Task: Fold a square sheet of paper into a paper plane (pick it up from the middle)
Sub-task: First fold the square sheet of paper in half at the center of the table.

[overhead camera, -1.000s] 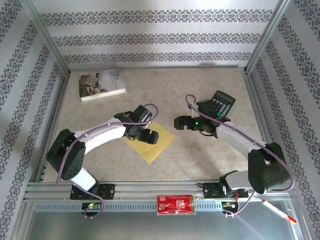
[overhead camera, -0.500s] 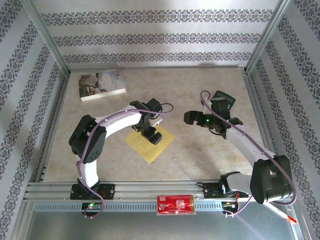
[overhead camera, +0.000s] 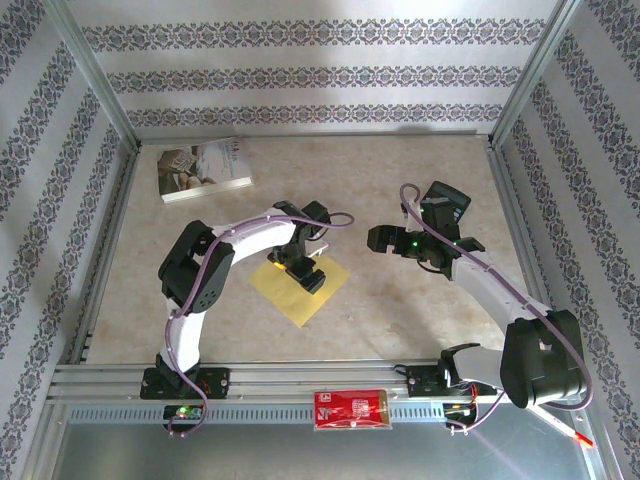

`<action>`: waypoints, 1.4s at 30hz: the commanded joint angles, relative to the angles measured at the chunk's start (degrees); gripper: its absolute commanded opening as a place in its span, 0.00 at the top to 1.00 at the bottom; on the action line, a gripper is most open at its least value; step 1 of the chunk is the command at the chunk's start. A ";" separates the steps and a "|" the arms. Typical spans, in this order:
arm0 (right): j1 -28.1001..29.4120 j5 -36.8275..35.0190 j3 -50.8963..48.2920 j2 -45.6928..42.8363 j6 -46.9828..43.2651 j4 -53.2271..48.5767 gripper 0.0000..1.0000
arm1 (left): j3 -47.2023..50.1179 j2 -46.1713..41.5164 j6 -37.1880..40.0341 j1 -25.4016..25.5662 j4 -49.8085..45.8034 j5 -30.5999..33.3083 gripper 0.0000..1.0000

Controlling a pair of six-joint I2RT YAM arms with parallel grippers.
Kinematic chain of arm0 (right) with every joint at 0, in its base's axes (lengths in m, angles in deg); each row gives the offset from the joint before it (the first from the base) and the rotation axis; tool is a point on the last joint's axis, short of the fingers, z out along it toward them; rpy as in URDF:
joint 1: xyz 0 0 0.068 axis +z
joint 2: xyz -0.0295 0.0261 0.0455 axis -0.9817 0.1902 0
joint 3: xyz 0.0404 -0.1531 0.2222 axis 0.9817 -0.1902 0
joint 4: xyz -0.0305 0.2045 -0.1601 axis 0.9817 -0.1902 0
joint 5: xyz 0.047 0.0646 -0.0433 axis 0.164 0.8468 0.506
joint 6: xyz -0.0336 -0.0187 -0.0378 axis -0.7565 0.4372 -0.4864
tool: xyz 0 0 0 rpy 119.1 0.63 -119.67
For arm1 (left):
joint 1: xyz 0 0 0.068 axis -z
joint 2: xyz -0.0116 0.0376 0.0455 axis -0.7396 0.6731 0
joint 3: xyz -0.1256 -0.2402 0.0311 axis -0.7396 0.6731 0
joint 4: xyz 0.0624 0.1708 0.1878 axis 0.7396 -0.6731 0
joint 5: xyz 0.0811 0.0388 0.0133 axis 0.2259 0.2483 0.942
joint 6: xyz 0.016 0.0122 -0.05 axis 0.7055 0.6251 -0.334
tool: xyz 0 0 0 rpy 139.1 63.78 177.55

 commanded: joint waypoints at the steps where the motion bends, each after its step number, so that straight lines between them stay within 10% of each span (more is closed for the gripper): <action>1: -0.75 0.59 -0.47 -0.76 -0.27 0.28 0.02 | -1.79 1.56 1.55 0.37 -3.10 -0.02 0.00; 42: -0.80 0.77 -0.34 0.55 -0.23 -0.06 0.02 | 3.70 2.81 -2.59 2.30 1.33 2.42 0.11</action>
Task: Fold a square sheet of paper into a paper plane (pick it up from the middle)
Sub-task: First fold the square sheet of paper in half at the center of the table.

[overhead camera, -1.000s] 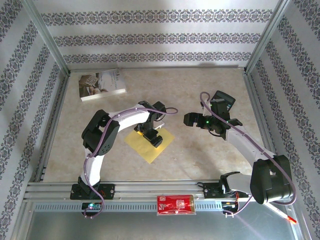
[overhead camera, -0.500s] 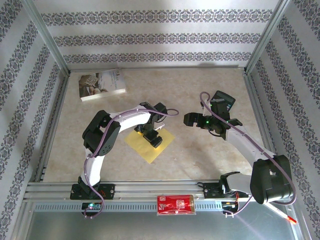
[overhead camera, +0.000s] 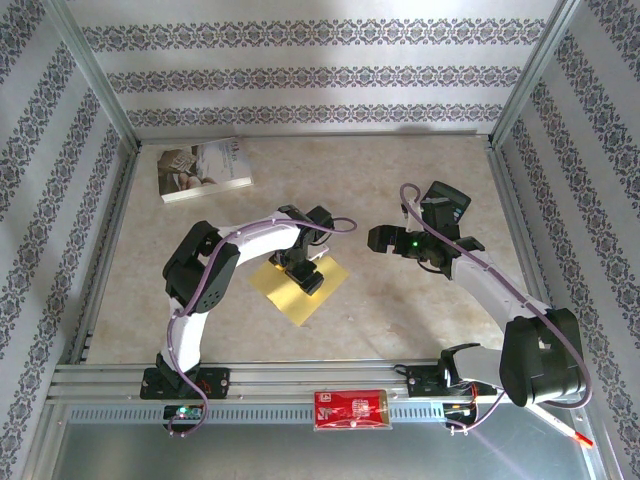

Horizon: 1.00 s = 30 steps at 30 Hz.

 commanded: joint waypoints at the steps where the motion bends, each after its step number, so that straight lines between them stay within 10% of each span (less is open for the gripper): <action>1: -0.42 0.79 -0.34 0.00 -0.24 0.00 0.02 | 2.85 1.45 -1.15 0.84 0.66 -1.56 0.13; 18: -0.15 1.14 -0.01 -1.35 0.70 -0.75 0.02 | 11.08 -11.32 -11.15 -1.77 16.60 -11.34 0.63; 26: 2.32 1.44 2.84 -1.84 0.86 -3.07 0.02 | 30.71 -26.90 -34.64 -8.71 55.16 -35.56 0.79; 30: 3.19 4.64 4.96 -1.88 1.15 -4.57 0.02 | 40.71 -28.82 -52.32 -9.79 77.96 -35.98 0.78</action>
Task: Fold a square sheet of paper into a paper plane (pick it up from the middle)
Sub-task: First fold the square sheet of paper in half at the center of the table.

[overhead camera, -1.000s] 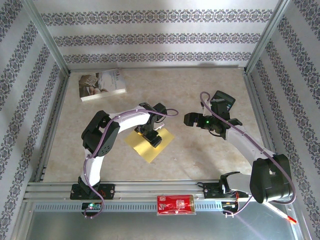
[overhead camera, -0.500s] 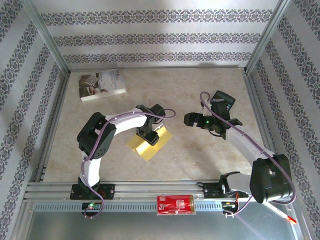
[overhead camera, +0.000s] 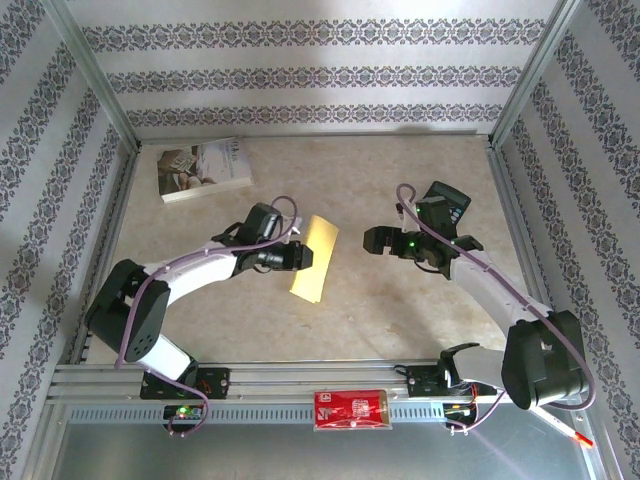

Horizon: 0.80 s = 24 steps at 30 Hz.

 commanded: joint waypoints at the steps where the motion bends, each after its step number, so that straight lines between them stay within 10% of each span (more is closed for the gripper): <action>1: 1.09 4.42 3.33 -0.71 1.03 -1.83 0.02 | 6.98 1.11 -22.05 -0.12 28.74 -5.00 0.77; 6: 3.50 7.22 4.39 1.57 1.27 -1.89 0.05 | 12.86 8.08 -34.23 0.14 41.49 -2.62 0.78; 24: 12.49 9.96 2.54 16.50 11.75 12.47 0.35 | 8.14 9.77 -14.53 2.04 8.64 7.20 0.72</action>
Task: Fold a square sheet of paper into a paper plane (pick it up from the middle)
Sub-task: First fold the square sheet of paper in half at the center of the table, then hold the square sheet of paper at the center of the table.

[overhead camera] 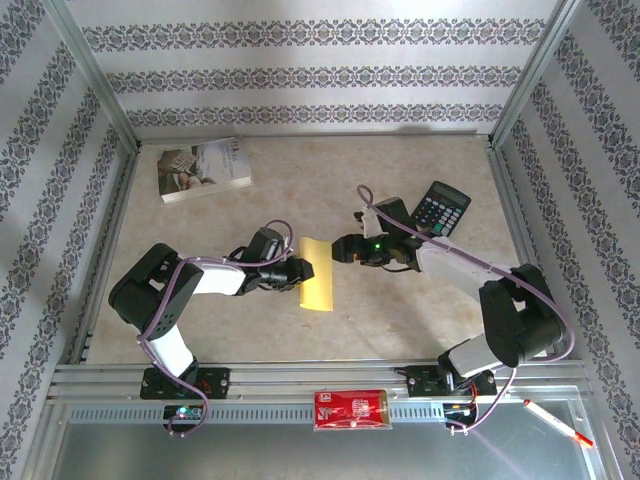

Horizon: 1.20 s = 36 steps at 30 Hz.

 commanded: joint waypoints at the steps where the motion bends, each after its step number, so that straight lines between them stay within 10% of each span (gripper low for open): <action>1: 0.85 0.90 -0.86 2.42 3.32 5.09 0.36 | -1.12 -0.31 5.47 0.61 -9.30 3.73 0.72; 36: 0.13 -1.72 -0.39 5.23 3.37 4.76 0.57 | 0.01 0.97 4.86 1.27 -10.58 6.72 0.78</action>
